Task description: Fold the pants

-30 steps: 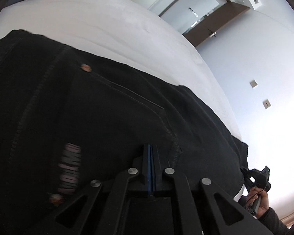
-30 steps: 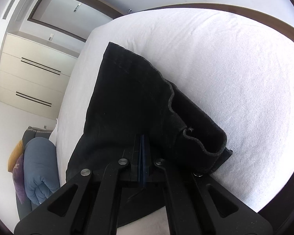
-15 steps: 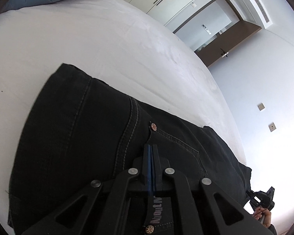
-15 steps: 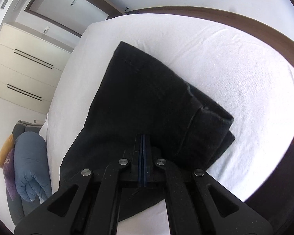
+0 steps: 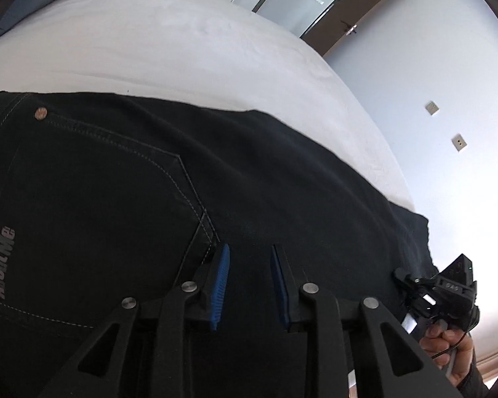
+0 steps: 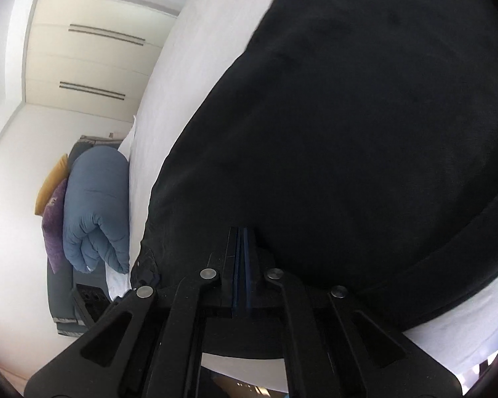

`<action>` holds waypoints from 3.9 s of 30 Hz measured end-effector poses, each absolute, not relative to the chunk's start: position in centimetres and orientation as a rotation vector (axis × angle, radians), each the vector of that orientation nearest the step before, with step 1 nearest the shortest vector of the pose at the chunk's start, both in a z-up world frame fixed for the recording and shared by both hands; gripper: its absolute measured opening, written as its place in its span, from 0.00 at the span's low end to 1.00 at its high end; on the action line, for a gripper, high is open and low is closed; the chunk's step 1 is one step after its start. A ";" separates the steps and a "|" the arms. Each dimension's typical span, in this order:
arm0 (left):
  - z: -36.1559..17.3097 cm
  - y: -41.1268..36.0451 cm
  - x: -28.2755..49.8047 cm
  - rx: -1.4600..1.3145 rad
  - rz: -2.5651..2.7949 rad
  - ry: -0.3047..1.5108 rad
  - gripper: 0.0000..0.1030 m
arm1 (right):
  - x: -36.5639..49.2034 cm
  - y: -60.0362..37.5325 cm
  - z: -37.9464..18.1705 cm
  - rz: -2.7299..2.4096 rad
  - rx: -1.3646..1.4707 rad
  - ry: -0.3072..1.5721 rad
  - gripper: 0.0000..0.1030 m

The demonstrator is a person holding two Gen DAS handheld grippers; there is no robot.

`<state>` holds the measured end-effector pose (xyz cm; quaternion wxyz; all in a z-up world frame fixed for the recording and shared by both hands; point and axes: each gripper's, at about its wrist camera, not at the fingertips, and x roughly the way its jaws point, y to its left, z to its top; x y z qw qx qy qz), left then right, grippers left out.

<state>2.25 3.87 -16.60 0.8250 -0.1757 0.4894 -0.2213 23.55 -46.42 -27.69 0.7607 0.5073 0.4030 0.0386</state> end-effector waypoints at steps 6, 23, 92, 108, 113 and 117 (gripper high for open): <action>-17.5 6.0 2.6 -0.403 -0.461 1.062 0.04 | 16.0 -57.1 -27.8 -0.143 1.233 0.683 0.00; -17.3 4.2 3.5 -0.443 -0.430 1.102 0.04 | 6.6 -61.2 -24.7 -0.297 1.431 0.467 0.72; -15.5 -10.6 7.4 -0.656 -0.753 1.298 0.95 | 8.9 -23.8 -16.7 -0.133 -0.296 0.710 0.08; -12.1 -8.8 9.8 -0.300 -0.796 1.277 0.09 | 6.4 -17.0 -14.5 -0.015 -0.398 0.697 0.08; -11.3 -5.3 11.4 -0.179 -0.778 1.271 0.09 | 6.6 -12.5 -14.0 0.060 -0.441 0.686 0.08; -12.7 -2.1 12.4 -0.138 -0.732 1.297 0.09 | 6.5 -9.1 -15.0 0.125 -0.479 0.701 0.08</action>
